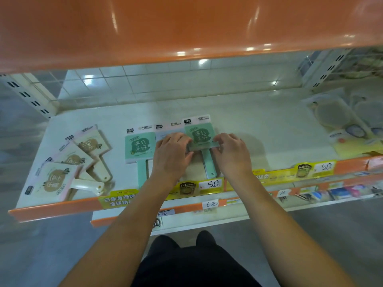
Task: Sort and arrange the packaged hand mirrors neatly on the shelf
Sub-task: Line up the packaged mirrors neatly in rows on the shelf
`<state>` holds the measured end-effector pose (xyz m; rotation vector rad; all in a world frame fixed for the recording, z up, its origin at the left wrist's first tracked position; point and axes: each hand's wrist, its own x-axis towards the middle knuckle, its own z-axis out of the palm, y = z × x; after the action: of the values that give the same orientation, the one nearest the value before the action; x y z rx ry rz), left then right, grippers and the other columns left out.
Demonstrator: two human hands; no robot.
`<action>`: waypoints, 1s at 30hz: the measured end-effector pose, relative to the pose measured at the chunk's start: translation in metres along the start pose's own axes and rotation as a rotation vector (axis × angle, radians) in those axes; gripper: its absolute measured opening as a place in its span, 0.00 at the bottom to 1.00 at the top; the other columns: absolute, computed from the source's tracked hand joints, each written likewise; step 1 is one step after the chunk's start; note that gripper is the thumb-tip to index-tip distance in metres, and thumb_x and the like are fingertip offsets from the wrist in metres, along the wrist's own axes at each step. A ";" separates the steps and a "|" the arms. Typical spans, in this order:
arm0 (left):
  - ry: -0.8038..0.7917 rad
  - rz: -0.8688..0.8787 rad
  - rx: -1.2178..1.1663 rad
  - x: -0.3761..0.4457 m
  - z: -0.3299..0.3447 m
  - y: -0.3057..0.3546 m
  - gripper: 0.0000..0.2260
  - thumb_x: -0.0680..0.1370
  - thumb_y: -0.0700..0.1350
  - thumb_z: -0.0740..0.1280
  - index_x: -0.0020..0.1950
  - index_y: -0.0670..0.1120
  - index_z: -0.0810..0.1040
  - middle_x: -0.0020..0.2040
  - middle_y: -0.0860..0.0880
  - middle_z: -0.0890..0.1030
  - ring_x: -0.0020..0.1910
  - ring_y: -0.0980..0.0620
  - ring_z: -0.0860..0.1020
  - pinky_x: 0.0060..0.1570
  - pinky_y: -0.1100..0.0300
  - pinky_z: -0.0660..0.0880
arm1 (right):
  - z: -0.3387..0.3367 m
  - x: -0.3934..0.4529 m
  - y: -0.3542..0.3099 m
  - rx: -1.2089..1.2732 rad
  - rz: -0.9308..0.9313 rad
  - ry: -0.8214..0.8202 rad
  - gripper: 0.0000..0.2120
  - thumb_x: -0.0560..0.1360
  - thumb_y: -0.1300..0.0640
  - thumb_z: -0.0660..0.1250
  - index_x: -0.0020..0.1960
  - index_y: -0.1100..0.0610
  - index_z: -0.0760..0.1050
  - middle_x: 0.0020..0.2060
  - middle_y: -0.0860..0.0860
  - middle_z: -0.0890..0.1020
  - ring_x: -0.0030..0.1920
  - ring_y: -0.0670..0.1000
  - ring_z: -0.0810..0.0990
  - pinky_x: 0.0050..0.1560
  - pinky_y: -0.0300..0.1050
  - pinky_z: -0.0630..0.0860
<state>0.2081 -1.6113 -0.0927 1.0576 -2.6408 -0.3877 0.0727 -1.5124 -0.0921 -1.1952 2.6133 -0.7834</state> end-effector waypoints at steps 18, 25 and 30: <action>-0.029 -0.083 0.031 0.001 -0.001 0.011 0.15 0.76 0.48 0.69 0.62 0.49 0.78 0.62 0.53 0.75 0.64 0.50 0.67 0.63 0.55 0.61 | 0.003 -0.001 0.009 0.075 -0.047 -0.005 0.12 0.74 0.63 0.67 0.57 0.56 0.79 0.50 0.54 0.80 0.50 0.58 0.80 0.51 0.52 0.77; -0.084 -0.156 0.045 0.001 -0.002 0.014 0.16 0.76 0.50 0.69 0.63 0.52 0.77 0.65 0.51 0.72 0.67 0.47 0.64 0.66 0.52 0.61 | -0.006 -0.001 0.011 0.048 -0.036 -0.074 0.13 0.77 0.60 0.65 0.60 0.54 0.78 0.52 0.53 0.79 0.53 0.57 0.77 0.54 0.51 0.75; -0.141 -0.198 0.014 -0.001 -0.010 0.017 0.17 0.77 0.48 0.65 0.66 0.56 0.74 0.69 0.49 0.66 0.69 0.46 0.62 0.66 0.49 0.62 | -0.017 0.003 0.009 -0.030 -0.038 -0.116 0.15 0.77 0.57 0.62 0.63 0.49 0.75 0.58 0.52 0.76 0.57 0.59 0.72 0.58 0.51 0.71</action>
<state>0.2014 -1.6002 -0.0777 1.3481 -2.6701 -0.5024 0.0589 -1.5031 -0.0825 -1.2621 2.5243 -0.6627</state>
